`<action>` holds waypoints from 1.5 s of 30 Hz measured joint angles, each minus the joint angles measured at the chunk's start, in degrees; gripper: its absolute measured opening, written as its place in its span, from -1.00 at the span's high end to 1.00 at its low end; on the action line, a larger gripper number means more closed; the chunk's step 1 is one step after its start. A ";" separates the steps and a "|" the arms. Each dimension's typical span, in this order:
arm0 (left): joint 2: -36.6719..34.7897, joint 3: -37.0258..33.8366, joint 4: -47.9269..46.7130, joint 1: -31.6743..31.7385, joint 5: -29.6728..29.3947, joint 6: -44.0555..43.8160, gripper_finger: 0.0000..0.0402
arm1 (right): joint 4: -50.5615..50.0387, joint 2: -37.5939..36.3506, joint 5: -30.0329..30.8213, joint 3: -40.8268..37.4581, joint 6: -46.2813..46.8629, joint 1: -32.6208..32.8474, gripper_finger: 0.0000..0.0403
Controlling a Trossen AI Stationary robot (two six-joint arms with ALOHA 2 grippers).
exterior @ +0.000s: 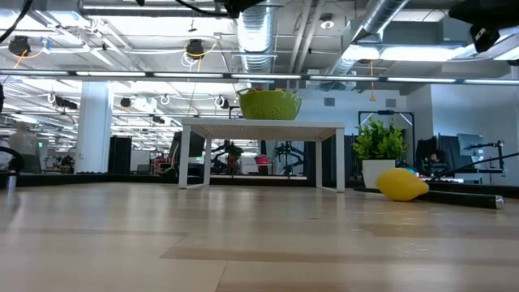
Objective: Pick & Place Fruit
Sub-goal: Put the yellow lemon into the green strainer bowl
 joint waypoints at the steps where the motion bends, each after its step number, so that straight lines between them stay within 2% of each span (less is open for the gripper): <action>1: -0.35 0.00 0.20 0.00 0.00 -0.02 0.04 | 0.00 0.00 0.00 0.00 0.06 -0.01 0.92; 5: -1.21 0.00 0.06 0.00 0.00 0.00 0.05 | 2.52 0.16 0.01 -0.01 3.22 -0.01 0.92; 11: -2.48 -0.05 -0.11 0.00 0.00 0.00 0.05 | 16.36 3.13 -0.37 0.00 5.11 -0.02 0.92; 20: -2.68 -0.02 0.87 0.00 -0.02 0.00 0.05 | 22.54 18.98 0.24 -0.07 2.60 -0.02 0.97; 30: -2.68 -0.02 0.96 0.00 -0.02 0.00 0.05 | 24.03 33.21 0.75 -0.07 13.28 1.89 0.99; 39: -2.66 -0.02 1.29 0.00 -0.02 0.00 0.05 | 24.78 44.46 10.52 1.31 18.01 8.12 1.00; 45: -2.64 -0.02 1.46 0.00 -0.03 0.00 0.05 | 22.85 50.97 15.11 5.04 20.50 12.07 1.00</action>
